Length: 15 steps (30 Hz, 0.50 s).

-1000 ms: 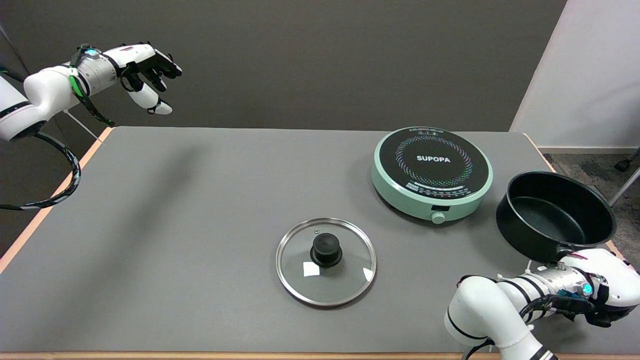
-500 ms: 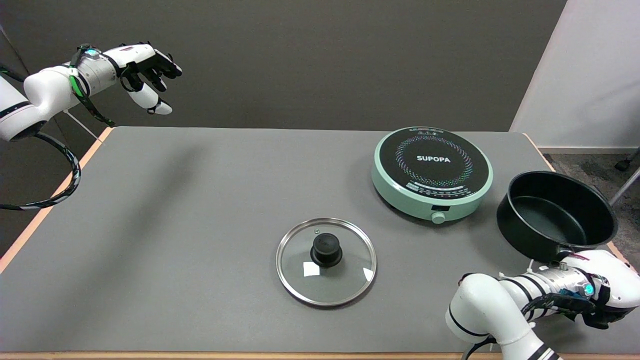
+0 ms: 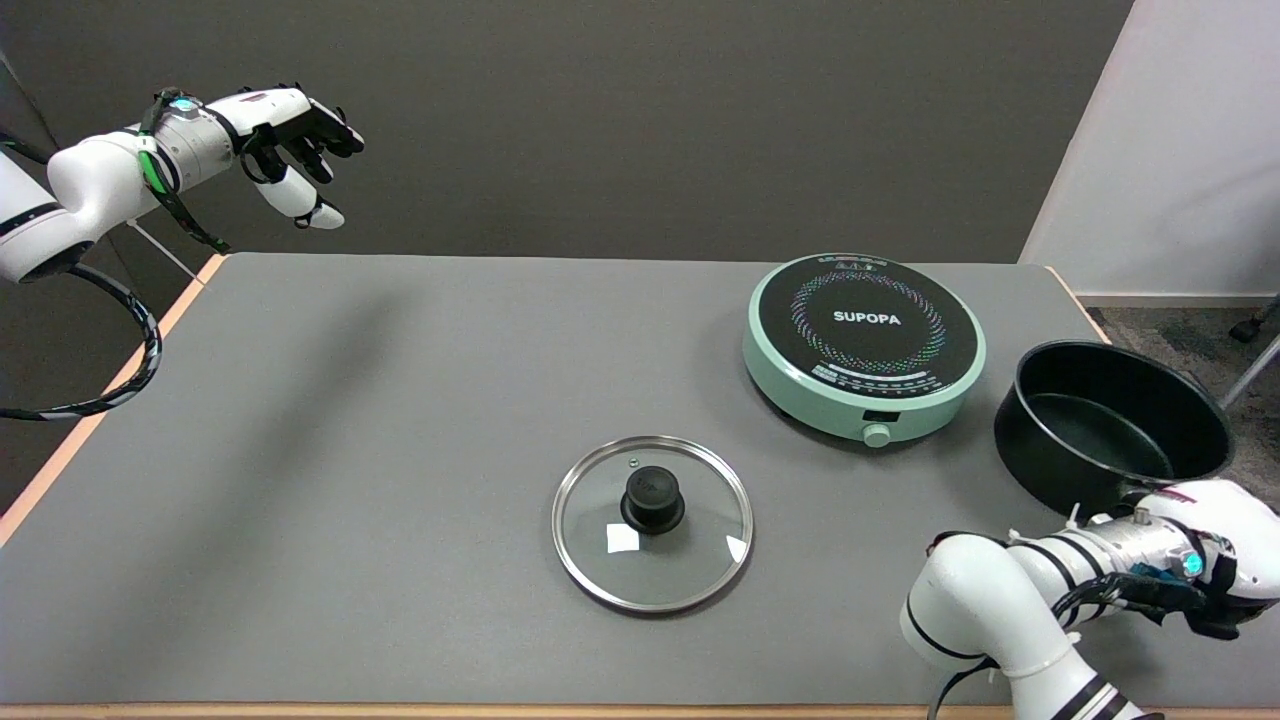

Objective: Place the pot onto the induction cooker.

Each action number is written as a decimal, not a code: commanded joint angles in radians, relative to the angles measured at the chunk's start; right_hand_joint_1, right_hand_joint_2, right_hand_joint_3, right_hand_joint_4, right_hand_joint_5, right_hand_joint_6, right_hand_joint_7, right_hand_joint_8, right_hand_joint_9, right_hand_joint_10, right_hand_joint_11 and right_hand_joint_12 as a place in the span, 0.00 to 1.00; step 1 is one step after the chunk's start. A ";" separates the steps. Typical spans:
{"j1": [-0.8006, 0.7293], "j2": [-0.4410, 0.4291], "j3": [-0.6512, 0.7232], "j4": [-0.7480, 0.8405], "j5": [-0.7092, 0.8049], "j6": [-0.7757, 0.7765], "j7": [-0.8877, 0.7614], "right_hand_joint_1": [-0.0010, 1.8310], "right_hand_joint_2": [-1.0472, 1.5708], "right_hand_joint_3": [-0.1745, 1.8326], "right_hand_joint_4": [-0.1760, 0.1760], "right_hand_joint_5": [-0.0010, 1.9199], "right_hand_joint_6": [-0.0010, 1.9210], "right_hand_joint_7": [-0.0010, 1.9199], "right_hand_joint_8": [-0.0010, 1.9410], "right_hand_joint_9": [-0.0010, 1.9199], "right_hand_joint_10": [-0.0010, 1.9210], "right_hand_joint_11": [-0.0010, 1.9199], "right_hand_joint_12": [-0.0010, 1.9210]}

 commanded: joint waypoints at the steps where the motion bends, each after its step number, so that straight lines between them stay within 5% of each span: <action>1: 0.013 0.048 0.004 0.019 -0.020 -0.001 0.020 0.55 0.81 0.48 0.19 0.82 0.82 0.82 0.81 0.82 0.82 0.82 0.82; 15: 0.012 0.059 -0.002 0.022 0.014 -0.002 0.041 0.59 0.89 0.45 0.17 0.79 0.79 0.79 0.78 0.79 0.79 0.79 0.79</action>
